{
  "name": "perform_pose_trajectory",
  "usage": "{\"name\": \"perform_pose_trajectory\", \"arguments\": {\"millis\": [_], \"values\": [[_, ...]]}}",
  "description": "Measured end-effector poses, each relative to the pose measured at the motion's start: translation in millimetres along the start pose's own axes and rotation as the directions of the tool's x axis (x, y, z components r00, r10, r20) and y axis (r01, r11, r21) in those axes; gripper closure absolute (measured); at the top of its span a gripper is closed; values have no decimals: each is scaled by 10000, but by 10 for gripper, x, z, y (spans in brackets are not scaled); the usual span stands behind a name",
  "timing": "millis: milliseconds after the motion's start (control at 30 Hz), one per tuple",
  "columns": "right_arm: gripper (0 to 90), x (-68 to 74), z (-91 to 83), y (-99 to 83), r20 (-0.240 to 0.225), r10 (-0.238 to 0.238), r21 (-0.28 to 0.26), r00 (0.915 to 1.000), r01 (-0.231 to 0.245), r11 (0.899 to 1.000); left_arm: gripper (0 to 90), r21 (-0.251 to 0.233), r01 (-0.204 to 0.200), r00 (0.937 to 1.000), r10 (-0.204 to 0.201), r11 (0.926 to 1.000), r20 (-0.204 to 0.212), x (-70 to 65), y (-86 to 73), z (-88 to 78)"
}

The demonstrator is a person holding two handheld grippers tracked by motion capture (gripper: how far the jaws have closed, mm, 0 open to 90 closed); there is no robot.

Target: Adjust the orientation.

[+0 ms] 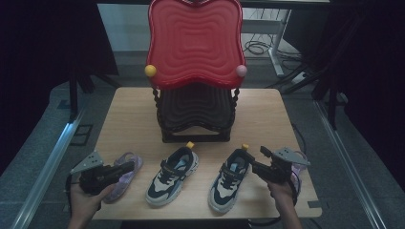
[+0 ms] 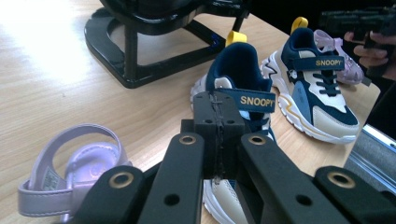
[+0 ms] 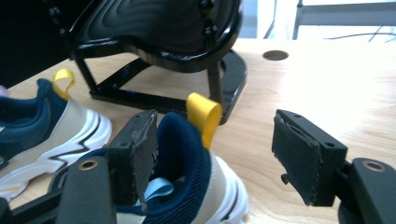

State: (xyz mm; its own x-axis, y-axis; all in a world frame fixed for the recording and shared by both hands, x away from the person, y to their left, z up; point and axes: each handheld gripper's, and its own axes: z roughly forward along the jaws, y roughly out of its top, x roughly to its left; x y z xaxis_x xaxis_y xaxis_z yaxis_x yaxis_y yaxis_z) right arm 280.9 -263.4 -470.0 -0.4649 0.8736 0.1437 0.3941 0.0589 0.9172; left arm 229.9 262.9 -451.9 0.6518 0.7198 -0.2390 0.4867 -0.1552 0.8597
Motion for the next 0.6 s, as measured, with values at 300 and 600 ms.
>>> {"name": "perform_pose_trajectory", "arguments": {"millis": [300,600], "values": [[307,50,47,-5,19,-289,97,9996,289,9995,895,509,124,9995,-109,9986,-309,30,-17,-81],[301,70,71,-9,-25,-245,60,9997,245,9997,897,1201,330,9968,-239,9922,-766,74,-226,-160]]}}
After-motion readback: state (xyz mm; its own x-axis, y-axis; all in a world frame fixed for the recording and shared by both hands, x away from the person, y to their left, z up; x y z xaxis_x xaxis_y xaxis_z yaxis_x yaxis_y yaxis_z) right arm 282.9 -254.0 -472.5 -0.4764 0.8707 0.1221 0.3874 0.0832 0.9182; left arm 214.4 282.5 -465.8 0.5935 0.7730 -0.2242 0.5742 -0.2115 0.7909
